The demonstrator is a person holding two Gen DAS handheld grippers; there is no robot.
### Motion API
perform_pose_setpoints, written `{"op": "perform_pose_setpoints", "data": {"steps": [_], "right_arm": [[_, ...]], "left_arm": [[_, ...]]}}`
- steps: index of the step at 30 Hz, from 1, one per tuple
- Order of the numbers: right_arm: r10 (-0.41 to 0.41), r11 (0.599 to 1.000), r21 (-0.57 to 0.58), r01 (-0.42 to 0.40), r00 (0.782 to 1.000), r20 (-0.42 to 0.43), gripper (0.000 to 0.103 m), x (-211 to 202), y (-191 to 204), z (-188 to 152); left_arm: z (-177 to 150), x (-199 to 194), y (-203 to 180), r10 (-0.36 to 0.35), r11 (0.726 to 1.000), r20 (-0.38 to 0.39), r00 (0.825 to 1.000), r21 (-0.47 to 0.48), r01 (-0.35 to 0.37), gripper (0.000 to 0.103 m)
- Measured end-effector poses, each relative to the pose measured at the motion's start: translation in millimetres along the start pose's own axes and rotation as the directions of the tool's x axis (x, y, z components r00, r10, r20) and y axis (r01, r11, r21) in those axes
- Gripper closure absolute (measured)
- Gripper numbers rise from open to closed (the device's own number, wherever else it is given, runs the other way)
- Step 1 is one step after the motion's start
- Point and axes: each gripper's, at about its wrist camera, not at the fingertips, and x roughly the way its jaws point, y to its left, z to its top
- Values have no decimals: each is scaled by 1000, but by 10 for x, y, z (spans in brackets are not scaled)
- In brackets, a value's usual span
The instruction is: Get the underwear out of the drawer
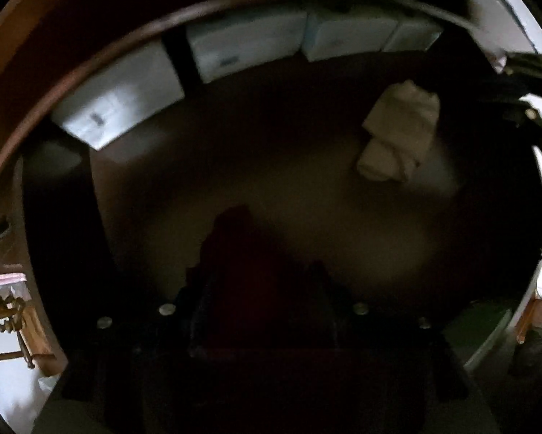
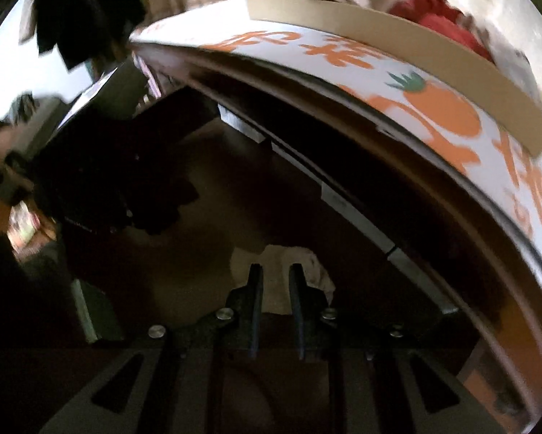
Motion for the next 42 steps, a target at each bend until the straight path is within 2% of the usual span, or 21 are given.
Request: {"op": "perform_pose_setpoints", "data": {"steps": [3, 5, 6, 7, 11, 13, 18, 20, 22, 26, 31, 34, 39, 42], "right_arm": [[-4, 1000, 29, 4, 1000, -16, 83, 60, -111, -6], [-12, 1000, 22, 12, 1000, -26, 60, -7, -36, -1], [-12, 1000, 18, 13, 999, -30, 37, -5, -13, 37], [-8, 1000, 5, 8, 1000, -27, 28, 2, 16, 71], [-60, 997, -57, 55, 995, -85, 28, 102, 225, 79], [-122, 988, -107, 109, 985, -123, 28, 266, 286, 100], [-235, 952, -231, 199, 961, -143, 28, 565, 412, 120], [-220, 943, -289, 162, 958, -182, 28, 717, 514, 86], [-258, 925, -334, 180, 943, -209, 28, 822, 547, 44], [-231, 940, -298, 164, 952, -202, 29, 892, 512, 94], [-221, 940, -306, 151, 952, -211, 42, 906, 541, 64], [-210, 945, -296, 137, 950, -231, 50, 902, 549, 36], [-188, 957, -264, 120, 950, -249, 54, 852, 529, -23], [-171, 969, -218, 121, 958, -230, 54, 745, 492, -34]], "left_arm": [[10, -101, 38, 3, 1000, 29, 1000, -22, -2, 47], [13, -120, 49, 1, 1000, 42, 999, -25, 0, 35], [14, -109, 44, 13, 1000, 41, 999, -21, -12, 34], [12, -94, 35, 21, 1000, 37, 999, -16, -20, 33], [8, 0, 3, 33, 999, 6, 999, 0, -33, 33], [-1, 14, 17, 49, 999, -5, 999, -10, -49, 33], [-147, -122, 150, 49, 997, 17, 999, -53, -48, 33], [-190, -181, 197, 44, 997, 31, 999, -68, -41, 33], [-204, -189, 231, 34, 996, 33, 999, -79, -31, 31], [-180, -59, 338, 57, 994, -22, 998, -93, -59, 30], [-164, 41, 272, 116, 991, -50, 992, -56, -119, 28], [-176, 100, 223, 146, 989, -65, 987, -25, -147, 22], [-217, 198, 6, 214, 977, -83, 973, 41, -211, 17], [-246, 181, 6, 208, 978, -69, 976, 42, -206, 18]]}}
